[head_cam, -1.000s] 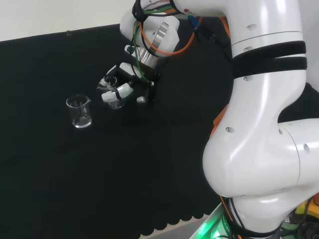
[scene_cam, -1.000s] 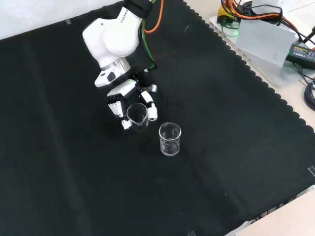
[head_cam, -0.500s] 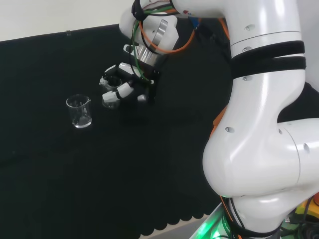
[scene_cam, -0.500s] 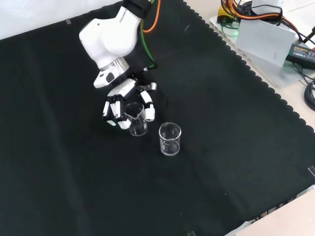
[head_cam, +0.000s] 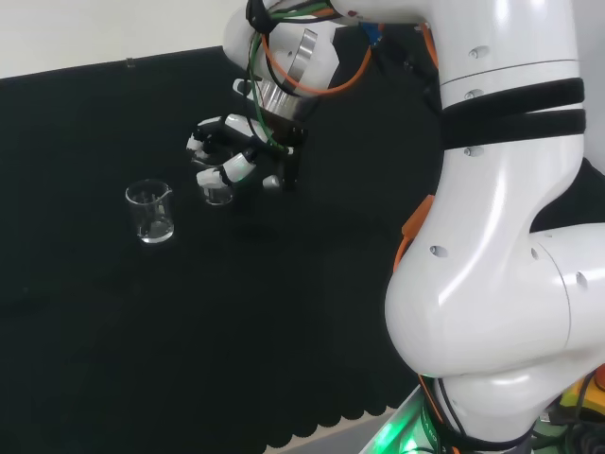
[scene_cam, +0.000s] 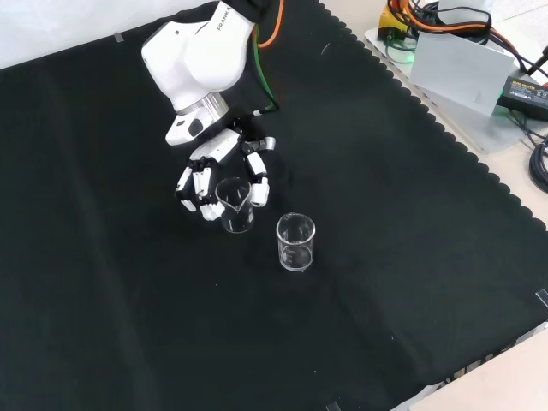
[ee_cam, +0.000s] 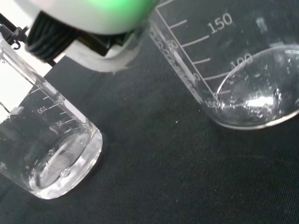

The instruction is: Place the beaker back on the table.

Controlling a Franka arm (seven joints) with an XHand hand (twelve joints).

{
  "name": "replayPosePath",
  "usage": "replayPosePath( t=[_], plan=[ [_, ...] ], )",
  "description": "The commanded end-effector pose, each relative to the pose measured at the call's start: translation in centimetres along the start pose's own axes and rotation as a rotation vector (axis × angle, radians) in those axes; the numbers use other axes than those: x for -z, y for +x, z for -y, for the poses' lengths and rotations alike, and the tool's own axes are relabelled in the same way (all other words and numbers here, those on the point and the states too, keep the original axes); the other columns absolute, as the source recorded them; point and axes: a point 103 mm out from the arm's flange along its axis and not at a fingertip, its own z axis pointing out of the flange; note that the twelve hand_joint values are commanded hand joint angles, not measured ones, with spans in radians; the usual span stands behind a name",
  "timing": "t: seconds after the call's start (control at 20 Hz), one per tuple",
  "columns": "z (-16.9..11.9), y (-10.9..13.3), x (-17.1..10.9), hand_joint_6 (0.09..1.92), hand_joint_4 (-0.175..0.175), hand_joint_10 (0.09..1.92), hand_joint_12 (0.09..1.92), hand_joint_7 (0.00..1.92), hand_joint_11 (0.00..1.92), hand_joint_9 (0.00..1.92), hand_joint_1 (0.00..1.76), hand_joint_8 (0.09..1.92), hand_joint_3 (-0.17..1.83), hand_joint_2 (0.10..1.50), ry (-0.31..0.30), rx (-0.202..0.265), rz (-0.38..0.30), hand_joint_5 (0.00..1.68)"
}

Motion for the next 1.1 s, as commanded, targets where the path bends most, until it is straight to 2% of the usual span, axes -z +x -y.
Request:
replayPosePath(
  t=[0.05,0.55,0.65,0.75,0.9,1.1],
  plan=[
    [0.7,1.1,1.3,0.73,-0.029,0.09,1.32,0.9,0.18,0.87,0.96,0.09,0.63,0.5,0.003,-0.005,0.026,0.49],
    [4.0,4.0,4.9,0.48,-0.054,0.09,1.35,0.71,0.01,0.74,0.88,0.09,0.59,0.51,-0.001,-0.027,0.07,0.4],
    [5.5,4.8,6.1,0.42,-0.055,0.09,1.34,0.7,0.0,0.72,0.87,0.09,0.57,0.52,-0.006,-0.053,0.088,0.41],
    [6.6,5.3,7.0,0.35,-0.053,0.09,1.3,0.63,0.0,0.69,0.86,0.09,0.57,0.52,0.017,-0.085,0.083,0.39],
    [8.0,6.0,8.0,0.22,-0.045,0.09,1.23,0.51,0.0,0.62,0.84,0.09,0.56,0.54,-0.001,-0.104,0.105,0.36],
    [10.0,6.4,9.0,0.13,-0.042,0.09,1.21,0.48,0.0,0.59,0.83,0.09,0.56,0.55,-0.023,-0.133,0.12,0.36]
  ],
)
